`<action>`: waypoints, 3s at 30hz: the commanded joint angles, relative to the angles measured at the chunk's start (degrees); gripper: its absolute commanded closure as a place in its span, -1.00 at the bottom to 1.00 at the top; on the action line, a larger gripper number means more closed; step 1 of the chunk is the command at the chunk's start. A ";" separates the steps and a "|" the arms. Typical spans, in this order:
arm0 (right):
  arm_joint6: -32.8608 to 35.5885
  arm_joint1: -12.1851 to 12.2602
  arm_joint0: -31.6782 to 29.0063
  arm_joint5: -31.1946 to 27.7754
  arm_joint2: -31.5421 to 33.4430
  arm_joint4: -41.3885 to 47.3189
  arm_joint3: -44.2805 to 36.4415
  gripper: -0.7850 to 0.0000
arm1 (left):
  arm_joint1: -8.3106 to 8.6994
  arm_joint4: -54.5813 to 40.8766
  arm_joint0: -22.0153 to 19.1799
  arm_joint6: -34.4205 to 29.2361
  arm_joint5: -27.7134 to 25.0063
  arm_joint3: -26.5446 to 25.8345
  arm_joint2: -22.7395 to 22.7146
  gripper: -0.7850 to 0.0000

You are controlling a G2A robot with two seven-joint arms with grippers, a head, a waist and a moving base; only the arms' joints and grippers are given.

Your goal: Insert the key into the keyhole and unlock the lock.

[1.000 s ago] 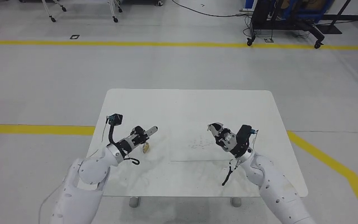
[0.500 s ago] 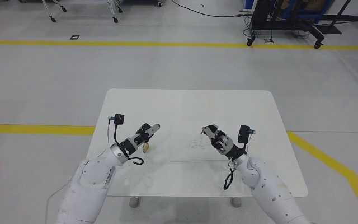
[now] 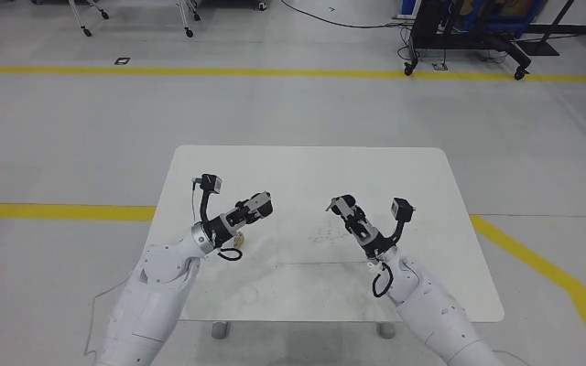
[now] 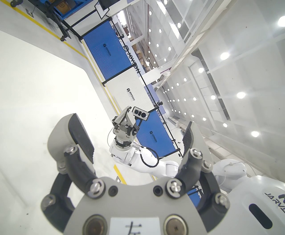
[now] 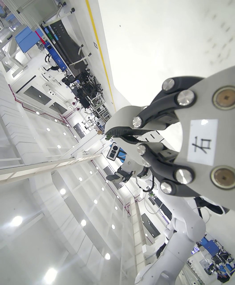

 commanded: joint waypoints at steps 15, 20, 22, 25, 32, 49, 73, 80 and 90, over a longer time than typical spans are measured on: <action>14.17 -2.00 2.35 0.74 -6.68 17.11 -0.06 1.00 | -0.20 -1.20 -2.50 -4.61 -4.29 2.32 4.08 -0.60; 15.33 -2.58 2.89 0.04 -7.12 19.91 0.76 1.00 | -0.05 1.08 -2.94 -6.69 -4.24 2.15 5.29 -0.55; 15.45 -2.72 2.94 -0.73 -6.91 20.76 0.99 1.00 | -0.02 2.40 -3.23 -7.47 -4.20 2.03 6.03 -0.55; 15.76 -2.88 2.72 -1.02 -6.59 21.69 0.50 1.00 | 0.01 4.28 -3.42 -7.57 -3.50 2.07 6.92 -0.66; 18.65 -3.30 2.63 -1.02 -7.03 23.49 0.43 1.00 | 0.09 3.96 -3.58 -6.93 -2.08 2.25 7.57 -0.51; 21.75 -4.89 3.64 -1.02 -7.83 26.23 2.40 1.00 | 0.71 6.70 -3.12 -5.33 1.77 1.55 7.45 0.41; 24.86 -6.20 3.45 -1.02 -6.66 27.32 3.34 1.00 | 1.27 8.43 -2.61 -1.68 1.91 0.67 7.03 1.00; 25.69 -6.46 3.23 -1.02 -6.20 27.53 3.24 1.00 | 1.39 7.60 -2.31 -0.39 2.48 0.45 6.55 1.00; 26.91 -6.76 2.95 -1.02 -5.46 28.14 3.21 1.00 | 1.49 6.73 -2.26 -0.12 1.38 0.38 6.65 0.08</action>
